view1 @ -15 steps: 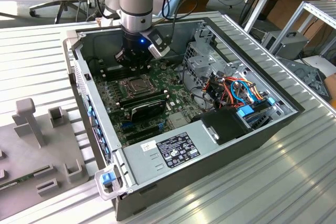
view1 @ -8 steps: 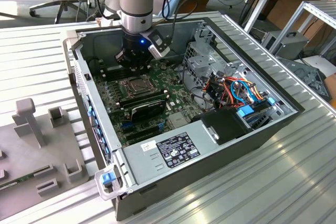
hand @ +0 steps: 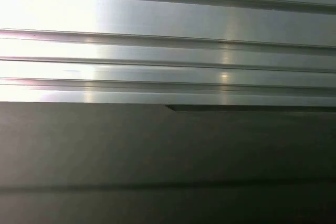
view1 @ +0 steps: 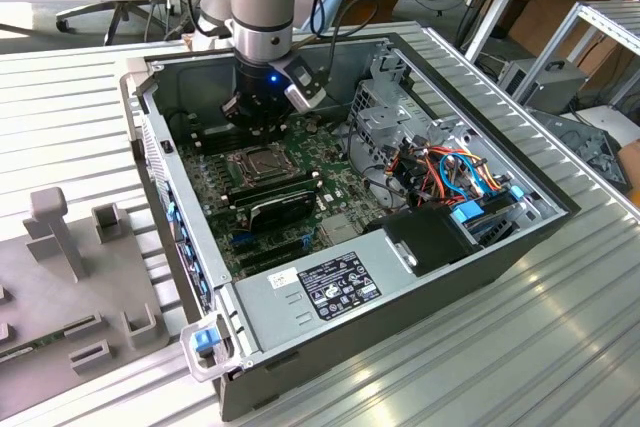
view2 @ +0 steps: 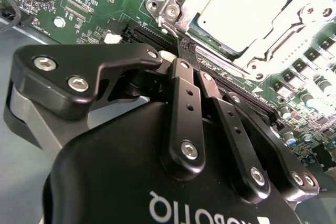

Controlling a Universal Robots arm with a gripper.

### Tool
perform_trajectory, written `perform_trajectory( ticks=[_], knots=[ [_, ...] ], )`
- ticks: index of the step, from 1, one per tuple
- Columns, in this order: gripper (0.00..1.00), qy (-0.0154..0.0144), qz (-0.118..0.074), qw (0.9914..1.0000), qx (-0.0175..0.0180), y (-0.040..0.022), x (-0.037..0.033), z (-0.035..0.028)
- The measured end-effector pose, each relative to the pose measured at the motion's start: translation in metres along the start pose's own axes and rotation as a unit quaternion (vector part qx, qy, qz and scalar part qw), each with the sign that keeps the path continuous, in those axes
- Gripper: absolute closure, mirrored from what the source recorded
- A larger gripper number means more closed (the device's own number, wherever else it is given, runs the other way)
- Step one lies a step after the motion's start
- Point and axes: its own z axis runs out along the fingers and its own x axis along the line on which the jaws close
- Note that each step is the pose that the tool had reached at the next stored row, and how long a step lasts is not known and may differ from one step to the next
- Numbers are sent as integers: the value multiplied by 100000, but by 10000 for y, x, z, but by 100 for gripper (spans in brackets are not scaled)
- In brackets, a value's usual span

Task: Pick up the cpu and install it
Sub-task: 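Install the first cpu locking lever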

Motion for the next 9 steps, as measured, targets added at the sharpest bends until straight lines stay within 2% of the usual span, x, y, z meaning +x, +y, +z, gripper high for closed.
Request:
perform_trajectory(
  ticks=[9],
  knots=[
    [89,89,1,100000,-9,2,-25,1]
  ],
)
